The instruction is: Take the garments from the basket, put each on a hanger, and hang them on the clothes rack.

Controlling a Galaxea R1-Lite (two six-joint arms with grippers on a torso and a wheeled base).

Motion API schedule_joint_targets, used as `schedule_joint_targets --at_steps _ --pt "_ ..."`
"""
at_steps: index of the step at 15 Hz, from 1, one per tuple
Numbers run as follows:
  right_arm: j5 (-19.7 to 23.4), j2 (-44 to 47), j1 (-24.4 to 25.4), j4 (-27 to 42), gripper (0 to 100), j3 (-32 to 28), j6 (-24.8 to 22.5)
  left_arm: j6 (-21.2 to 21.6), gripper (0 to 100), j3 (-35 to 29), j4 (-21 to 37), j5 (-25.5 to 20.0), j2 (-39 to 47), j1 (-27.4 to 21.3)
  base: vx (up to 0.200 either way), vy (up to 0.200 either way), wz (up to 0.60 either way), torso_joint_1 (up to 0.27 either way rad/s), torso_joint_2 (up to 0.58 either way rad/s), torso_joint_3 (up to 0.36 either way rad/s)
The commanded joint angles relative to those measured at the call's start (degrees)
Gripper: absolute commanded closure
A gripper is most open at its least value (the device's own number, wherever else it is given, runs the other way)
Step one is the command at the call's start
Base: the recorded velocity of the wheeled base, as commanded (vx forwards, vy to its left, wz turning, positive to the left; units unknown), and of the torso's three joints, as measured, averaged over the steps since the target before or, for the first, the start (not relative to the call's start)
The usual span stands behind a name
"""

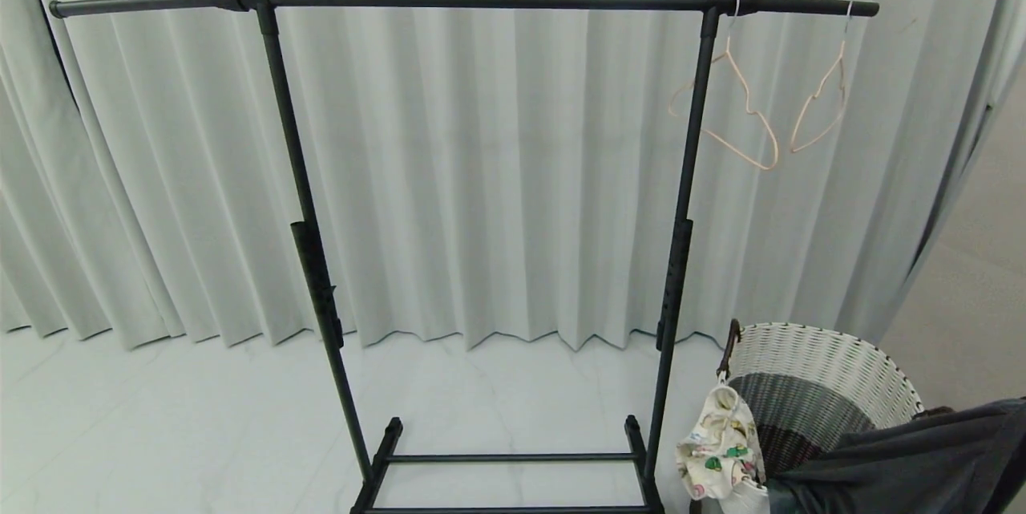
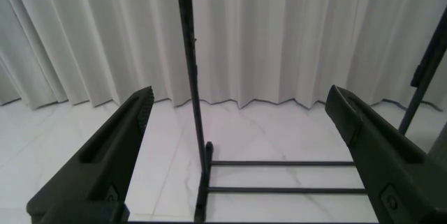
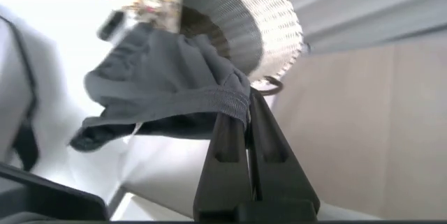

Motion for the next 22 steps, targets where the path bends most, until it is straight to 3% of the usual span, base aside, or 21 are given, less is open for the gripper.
schedule_joint_targets --at_steps 1,5,12,13,14,15,17,19,20,22 --pt "0.0 -0.04 3.45 -0.01 100 -0.1 1.22 -0.01 0 0.0 0.0 0.0 0.0 0.02 -0.2 0.0 0.0 0.007 0.0 -0.002" --pt "0.0 1.01 6.18 -0.01 100 -0.1 3.51 -0.01 0 0.0 0.0 0.0 0.0 0.02 -0.15 0.0 0.0 0.003 0.0 0.002" --pt "0.09 5.67 20.33 -2.21 100 -0.27 16.86 0.78 0 0.0 0.0 -0.09 0.0 0.02 0.0 0.0 0.0 0.0 0.0 0.0" --pt "0.09 6.2 21.82 -3.7 100 -0.8 18.62 0.78 0 -1.58 -0.62 -3.43 0.35 -0.24 0.0 0.0 0.0 0.0 0.0 0.0" --pt "0.09 6.64 22.52 -4.76 100 -1.59 19.76 -0.54 0 -9.23 -0.62 -11.34 5.45 -1.56 0.0 0.0 0.0 0.0 0.0 0.0" --pt "0.18 7.08 23.05 -5.02 100 -2.64 20.29 -3.44 0 -17.58 -1.14 -15.12 15.21 -2.62 0.0 0.0 0.0 0.0 0.0 0.0" --pt "0.53 7.61 24.37 -5.28 100 -4.84 20.64 -3.96 0 -30.5 -1.5 -16.79 33.66 -5.78 0.0 0.0 0.0 0.0 0.0 0.0" --pt "2.2 8.92 24.63 -7.92 100 -7.13 21.87 -5.98 0 -41.04 -2.55 -16.61 50.27 -19.14 0.0 0.0 0.0 0.0 0.0 0.0" --pt "2.29 9.54 24.63 -9.94 100 -7.74 21.87 -9.5 0 -45.0 -5.8 -16.44 57.92 -23.89 0.0 0.0 0.0 0.0 0.0 0.0" --pt "2.29 10.42 24.63 -11.79 100 -8.27 22.05 -11.08 0 -48.25 -10.81 -14.85 72.16 -27.93 0.0 0.0 0.0 0.0 0.0 0.0"
